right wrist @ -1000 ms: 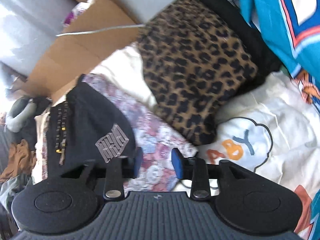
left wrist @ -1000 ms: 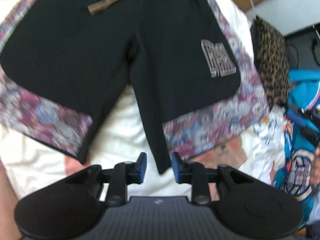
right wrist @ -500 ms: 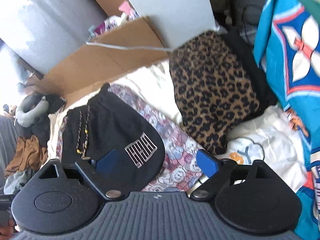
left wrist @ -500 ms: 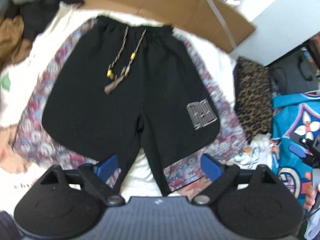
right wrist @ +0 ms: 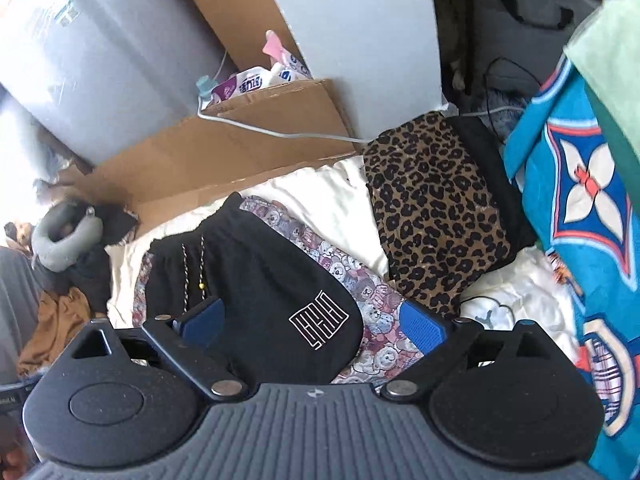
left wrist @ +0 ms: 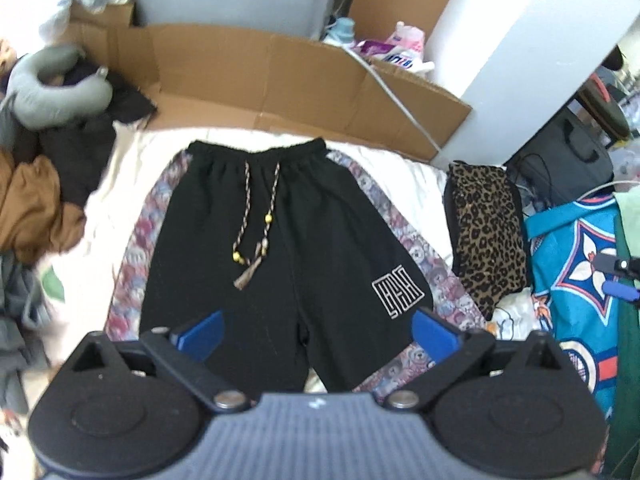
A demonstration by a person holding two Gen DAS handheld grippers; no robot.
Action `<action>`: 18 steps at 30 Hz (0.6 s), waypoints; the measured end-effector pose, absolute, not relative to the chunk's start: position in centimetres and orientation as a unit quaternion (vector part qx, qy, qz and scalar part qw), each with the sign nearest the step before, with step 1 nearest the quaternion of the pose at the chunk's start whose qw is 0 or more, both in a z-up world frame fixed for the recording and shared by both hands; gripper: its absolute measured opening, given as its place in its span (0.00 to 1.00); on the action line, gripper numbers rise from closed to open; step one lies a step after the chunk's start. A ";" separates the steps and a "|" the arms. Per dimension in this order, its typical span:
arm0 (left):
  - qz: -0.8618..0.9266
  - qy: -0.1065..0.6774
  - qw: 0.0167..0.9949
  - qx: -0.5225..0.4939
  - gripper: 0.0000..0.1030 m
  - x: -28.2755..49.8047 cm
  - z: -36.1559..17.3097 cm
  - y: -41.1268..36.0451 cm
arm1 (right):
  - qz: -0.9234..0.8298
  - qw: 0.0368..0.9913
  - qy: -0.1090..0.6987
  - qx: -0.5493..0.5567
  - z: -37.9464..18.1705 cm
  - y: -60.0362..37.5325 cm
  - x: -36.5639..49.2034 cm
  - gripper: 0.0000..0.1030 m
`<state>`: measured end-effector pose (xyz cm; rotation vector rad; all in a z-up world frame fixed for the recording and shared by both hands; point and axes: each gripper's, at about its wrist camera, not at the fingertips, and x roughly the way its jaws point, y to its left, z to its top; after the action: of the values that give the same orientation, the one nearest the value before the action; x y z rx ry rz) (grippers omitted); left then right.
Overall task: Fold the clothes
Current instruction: 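Move both open grippers over the shorts to the elastic waistband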
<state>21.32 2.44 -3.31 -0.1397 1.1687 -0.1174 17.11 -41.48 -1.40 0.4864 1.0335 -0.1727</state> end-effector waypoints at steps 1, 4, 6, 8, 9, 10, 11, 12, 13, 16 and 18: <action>-0.056 0.550 0.831 -0.059 0.99 21.6 -3.2 2.5 | -0.079 0.839 0.489 0.225 -1.1 -41.0 17.4 0.95; -0.062 0.550 0.831 -0.058 0.99 22.5 -3.4 2.9 | -0.060 0.847 0.481 0.220 -1.3 -39.9 18.0 0.95; -0.069 0.548 0.831 -0.067 0.99 23.1 -3.8 3.2 | -0.054 0.856 0.471 0.207 -2.1 -39.1 18.4 0.95; -0.064 0.545 0.834 -0.063 0.99 23.8 -4.5 3.4 | -0.055 0.862 0.466 0.192 -2.9 -38.5 19.1 0.95; -0.061 0.543 0.835 -0.061 0.99 24.1 -4.9 3.5 | -0.055 0.864 0.465 0.184 -3.3 -38.2 19.5 0.95; -0.055 0.542 0.837 -0.057 0.99 24.5 -5.3 3.7 | -0.053 0.869 0.460 0.176 -3.7 -37.9 19.9 0.95; -0.052 0.543 0.836 -0.060 0.99 24.9 -5.7 3.9 | -0.052 0.873 0.456 0.167 -4.3 -37.5 20.2 0.95; -0.051 0.544 0.835 -0.066 0.99 25.4 -6.1 4.1 | -0.055 0.875 0.456 0.156 -5.0 -37.2 20.5 0.95; -0.045 0.546 0.833 -0.078 0.99 26.0 -6.4 4.5 | -0.061 0.875 0.457 0.147 -5.7 -36.9 20.8 0.95; -0.017 0.544 0.834 -0.095 0.99 27.4 -6.9 5.1 | -0.072 0.878 0.456 0.123 -7.6 -36.1 21.6 0.95; -0.019 0.525 0.846 -0.093 0.99 28.0 -6.5 5.1 | -0.054 0.887 0.444 0.113 -8.5 -35.7 22.3 0.95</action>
<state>28.03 5.11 -6.54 -0.1954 1.1065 -0.0393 22.35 -35.74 -8.48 0.2347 0.9222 -0.1120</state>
